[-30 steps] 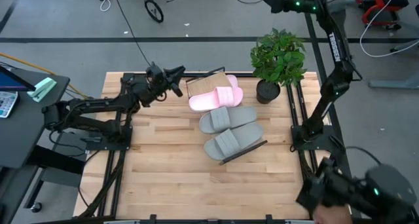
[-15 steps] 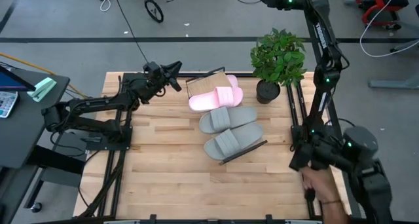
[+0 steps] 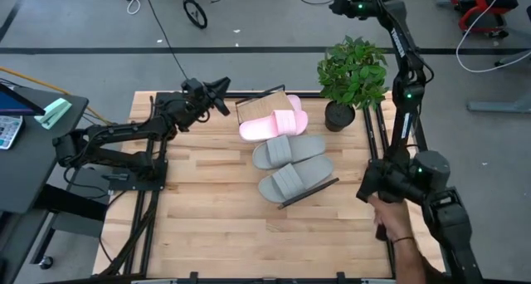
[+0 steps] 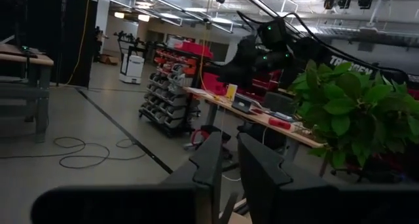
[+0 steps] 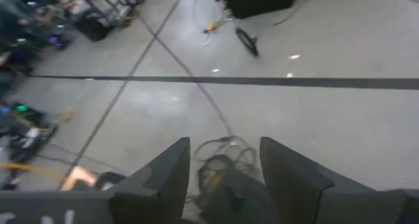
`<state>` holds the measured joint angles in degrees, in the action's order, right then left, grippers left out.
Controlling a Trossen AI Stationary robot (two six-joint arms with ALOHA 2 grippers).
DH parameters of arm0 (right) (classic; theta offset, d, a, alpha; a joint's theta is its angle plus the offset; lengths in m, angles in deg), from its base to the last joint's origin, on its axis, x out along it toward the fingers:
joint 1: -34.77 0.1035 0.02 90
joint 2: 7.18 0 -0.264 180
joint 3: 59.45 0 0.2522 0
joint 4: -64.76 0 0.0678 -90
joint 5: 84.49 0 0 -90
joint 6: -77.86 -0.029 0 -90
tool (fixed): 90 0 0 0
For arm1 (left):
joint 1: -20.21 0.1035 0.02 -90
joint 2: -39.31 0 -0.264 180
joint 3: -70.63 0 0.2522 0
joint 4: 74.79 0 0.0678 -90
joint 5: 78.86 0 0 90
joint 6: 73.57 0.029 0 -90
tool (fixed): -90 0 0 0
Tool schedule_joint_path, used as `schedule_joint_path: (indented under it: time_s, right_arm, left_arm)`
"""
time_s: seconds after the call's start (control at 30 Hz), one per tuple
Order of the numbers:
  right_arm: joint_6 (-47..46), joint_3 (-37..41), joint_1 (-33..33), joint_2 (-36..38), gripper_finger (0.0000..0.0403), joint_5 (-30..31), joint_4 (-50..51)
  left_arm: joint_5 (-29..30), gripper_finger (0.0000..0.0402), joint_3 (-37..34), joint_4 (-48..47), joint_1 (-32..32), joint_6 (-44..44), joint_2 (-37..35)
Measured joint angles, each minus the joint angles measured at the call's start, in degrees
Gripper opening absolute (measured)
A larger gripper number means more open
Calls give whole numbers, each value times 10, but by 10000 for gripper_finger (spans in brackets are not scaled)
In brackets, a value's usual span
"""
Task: Pick and place slides into the shelf
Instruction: Put the pink slipper on the shelf
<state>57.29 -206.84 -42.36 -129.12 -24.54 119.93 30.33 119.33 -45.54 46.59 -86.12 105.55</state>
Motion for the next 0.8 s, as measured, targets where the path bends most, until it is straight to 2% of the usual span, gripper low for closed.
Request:
schedule_joint_path:
  time_s: [0.4, 0.63, 0.8]
  right_arm:
    - [-10, 27, 28, 1, 190, 0, -16]
    - [-67, 27, 67, -4, 190, -10, -114]
    - [-90, 27, 69, 19, 188, -15, -160]
  left_arm:
    - [1, 55, 0, -20, 6, 4, 0]
    - [0, 61, 0, -22, 20, -2, 0]
    - [0, 56, 0, -22, 21, -3, 0]
